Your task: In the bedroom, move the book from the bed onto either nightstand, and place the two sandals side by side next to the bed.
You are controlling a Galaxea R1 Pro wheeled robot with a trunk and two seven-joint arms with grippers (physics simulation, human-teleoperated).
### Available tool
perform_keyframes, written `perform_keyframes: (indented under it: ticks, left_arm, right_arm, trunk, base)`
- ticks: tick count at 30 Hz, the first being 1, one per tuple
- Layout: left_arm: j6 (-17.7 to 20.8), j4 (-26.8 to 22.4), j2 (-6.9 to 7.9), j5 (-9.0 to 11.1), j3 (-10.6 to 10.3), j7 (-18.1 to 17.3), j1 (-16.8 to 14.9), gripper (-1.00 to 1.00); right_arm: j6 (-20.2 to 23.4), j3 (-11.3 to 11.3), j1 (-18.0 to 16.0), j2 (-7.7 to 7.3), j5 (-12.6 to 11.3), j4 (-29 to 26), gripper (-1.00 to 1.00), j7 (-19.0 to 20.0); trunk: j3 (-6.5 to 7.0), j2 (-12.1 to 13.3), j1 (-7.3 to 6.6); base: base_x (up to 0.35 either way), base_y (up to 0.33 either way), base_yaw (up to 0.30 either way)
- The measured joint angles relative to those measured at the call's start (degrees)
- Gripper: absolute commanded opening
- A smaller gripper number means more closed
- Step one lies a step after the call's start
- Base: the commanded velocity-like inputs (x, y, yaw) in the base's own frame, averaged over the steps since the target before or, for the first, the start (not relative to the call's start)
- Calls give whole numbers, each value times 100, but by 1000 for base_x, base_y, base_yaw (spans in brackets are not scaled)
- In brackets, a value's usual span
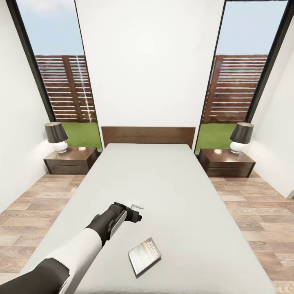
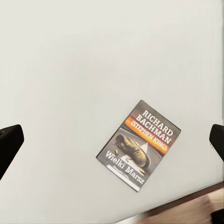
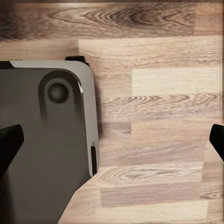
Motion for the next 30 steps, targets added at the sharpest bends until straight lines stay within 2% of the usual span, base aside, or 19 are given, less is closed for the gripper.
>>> perform_keyframes:
  ticks: [20,30]
  left_arm:
    - [-1,0,16,1,1,-49,0,100]
    - [-1,1,25,6,1,-74,0,100]
  right_arm:
    - [-6,0,3,3,5,0,100,-1]
    - [-7,0,3,22,5,0,100,3]
  trunk:
    - [0,0,0]
    - [0,0,-1]
  base:
    - [6,-27,0]
    - [122,32,0]
